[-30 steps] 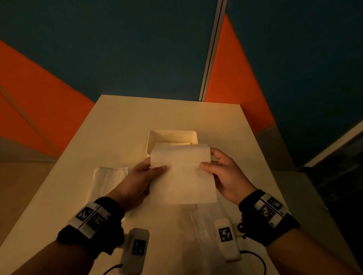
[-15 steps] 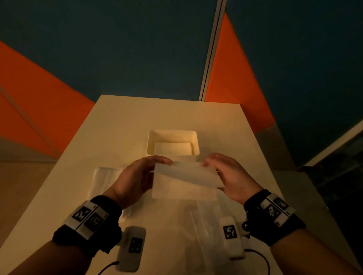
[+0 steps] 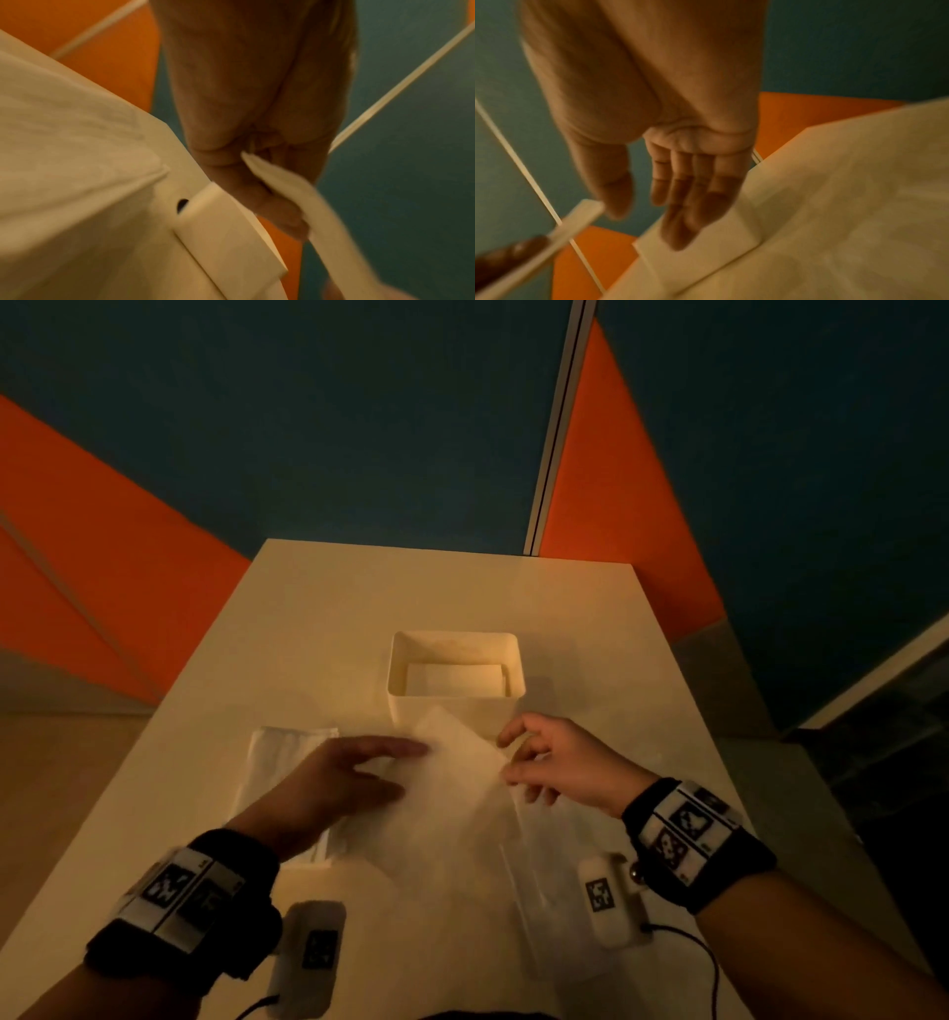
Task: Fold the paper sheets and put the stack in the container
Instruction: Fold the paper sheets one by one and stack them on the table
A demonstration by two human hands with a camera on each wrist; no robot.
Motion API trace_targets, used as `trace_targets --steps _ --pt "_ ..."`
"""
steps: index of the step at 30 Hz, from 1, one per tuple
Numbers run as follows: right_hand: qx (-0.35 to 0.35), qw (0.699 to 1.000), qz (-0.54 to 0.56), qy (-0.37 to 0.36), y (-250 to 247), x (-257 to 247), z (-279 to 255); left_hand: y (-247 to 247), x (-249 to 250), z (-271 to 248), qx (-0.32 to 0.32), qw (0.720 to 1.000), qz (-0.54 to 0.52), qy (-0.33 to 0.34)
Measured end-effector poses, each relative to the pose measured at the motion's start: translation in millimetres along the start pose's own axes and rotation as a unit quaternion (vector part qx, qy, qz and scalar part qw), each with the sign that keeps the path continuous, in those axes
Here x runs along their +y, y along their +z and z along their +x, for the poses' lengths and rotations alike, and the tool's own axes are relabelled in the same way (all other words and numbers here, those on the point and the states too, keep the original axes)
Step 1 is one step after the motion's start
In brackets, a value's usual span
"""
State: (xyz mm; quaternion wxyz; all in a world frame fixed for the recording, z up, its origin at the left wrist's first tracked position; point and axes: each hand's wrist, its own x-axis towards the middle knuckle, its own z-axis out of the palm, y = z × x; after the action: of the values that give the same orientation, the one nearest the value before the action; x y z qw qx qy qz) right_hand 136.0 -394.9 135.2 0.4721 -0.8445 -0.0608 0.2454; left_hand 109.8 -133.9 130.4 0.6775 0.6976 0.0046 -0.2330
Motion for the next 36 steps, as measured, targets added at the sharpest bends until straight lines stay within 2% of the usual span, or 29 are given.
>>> trace_targets --steps 2,4,6,9,12,15,18,23,26,30,36 --pt "0.032 0.981 -0.19 0.036 -11 18 4 -17 -3 -8 0.105 0.994 -0.013 0.015" --pt "0.032 0.935 -0.342 0.092 -22 35 4 -31 -5 -16 0.184 0.983 -0.02 0.011" --pt "0.027 0.913 -0.386 0.131 -30 49 2 -45 -8 -23 0.231 0.973 -0.022 -0.008" --pt "0.024 0.908 -0.386 0.161 -38 68 3 -57 -14 -32 0.27 0.962 -0.009 -0.032" --pt "0.035 0.908 -0.378 0.179 -43 82 3 -61 -21 -36 0.287 0.957 0.022 -0.041" --pt "0.037 0.909 -0.369 0.19 -47 90 5 -64 -29 -38 0.303 0.946 0.1 -0.06" --pt "0.004 0.9 -0.388 0.197 -47 94 10 -68 -37 -35 0.319 0.916 0.235 -0.062" --pt "-0.004 0.859 -0.472 0.198 -44 99 21 -70 -50 -29 0.303 0.868 0.392 -0.035" --pt "0.0 0.84 -0.502 0.207 -46 104 24 -75 -58 -27 0.3 0.83 0.466 -0.065" --pt "-0.004 0.83 -0.52 0.2 -49 109 24 -74 -61 -27 0.299 0.794 0.52 -0.098" --pt "0.012 0.837 -0.516 0.183 -53 110 22 -65 -51 -24 0.299 0.77 0.553 -0.113"
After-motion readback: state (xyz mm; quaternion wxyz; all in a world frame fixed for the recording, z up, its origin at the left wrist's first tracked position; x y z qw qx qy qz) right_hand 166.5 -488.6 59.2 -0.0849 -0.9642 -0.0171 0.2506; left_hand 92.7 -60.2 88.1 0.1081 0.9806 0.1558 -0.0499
